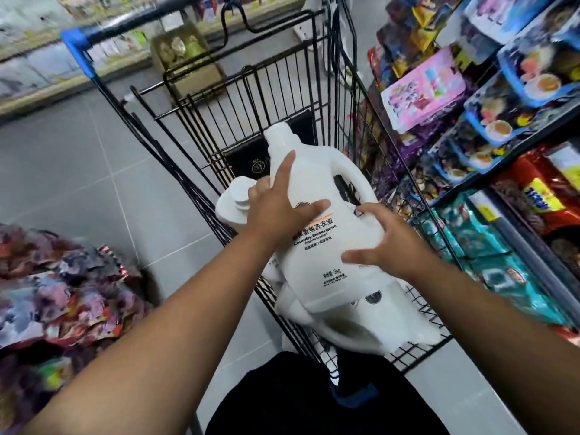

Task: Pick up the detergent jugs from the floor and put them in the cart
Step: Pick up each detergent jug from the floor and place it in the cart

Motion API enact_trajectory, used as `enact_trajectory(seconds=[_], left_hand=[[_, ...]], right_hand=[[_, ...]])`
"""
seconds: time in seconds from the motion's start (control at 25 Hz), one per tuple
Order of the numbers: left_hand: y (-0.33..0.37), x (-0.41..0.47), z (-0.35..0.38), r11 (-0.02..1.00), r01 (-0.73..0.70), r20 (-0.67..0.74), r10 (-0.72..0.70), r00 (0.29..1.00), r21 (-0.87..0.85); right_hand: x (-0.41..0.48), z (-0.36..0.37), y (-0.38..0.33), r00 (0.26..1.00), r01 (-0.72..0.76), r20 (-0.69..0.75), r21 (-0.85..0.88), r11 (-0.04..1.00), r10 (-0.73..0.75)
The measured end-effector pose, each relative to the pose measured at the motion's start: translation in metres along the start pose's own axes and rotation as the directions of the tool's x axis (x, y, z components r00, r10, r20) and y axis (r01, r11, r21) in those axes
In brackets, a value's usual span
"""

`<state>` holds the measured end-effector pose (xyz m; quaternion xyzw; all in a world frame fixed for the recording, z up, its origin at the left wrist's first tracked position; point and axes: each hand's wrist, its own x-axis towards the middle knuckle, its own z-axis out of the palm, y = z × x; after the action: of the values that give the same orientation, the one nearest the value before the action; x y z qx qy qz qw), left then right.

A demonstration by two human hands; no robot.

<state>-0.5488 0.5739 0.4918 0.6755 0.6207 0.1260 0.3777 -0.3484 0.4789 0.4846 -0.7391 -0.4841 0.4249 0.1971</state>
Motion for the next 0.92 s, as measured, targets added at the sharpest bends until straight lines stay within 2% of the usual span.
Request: enact_trajectory(seconds=[0.12, 0.32, 0.52, 0.72, 0.84, 0.92], left_hand=[[-0.006, -0.002, 0.008, 0.991, 0.012, -0.003, -0.012, 1.000, -0.135], [-0.011, -0.004, 0.015, 0.972, -0.039, 0.002, 0.040, 0.999, -0.231], [-0.016, -0.004, 0.026, 0.972, -0.056, 0.010, 0.060, 0.998, -0.229], [-0.014, 0.000, 0.027, 0.975, -0.064, 0.039, 0.074, 0.997, -0.212], [-0.015, -0.003, 0.032, 0.965, -0.030, 0.060, 0.047, 0.997, -0.261], [-0.017, -0.006, 0.036, 0.949, 0.011, 0.099, 0.021, 0.995, -0.314]], right_hand=[[-0.001, 0.000, 0.007, 1.000, -0.029, 0.010, 0.027, 0.999, 0.029], [0.001, -0.001, 0.014, 0.998, -0.051, 0.051, 0.075, 0.996, 0.047], [0.001, 0.004, 0.027, 0.997, -0.020, 0.082, 0.038, 0.999, 0.017], [-0.007, 0.008, 0.030, 1.000, 0.021, 0.011, 0.025, 0.999, -0.021], [-0.008, 0.007, 0.027, 0.996, 0.093, -0.014, 0.002, 0.996, -0.093], [-0.006, 0.008, 0.026, 0.990, 0.140, 0.016, 0.066, 0.988, -0.141]])
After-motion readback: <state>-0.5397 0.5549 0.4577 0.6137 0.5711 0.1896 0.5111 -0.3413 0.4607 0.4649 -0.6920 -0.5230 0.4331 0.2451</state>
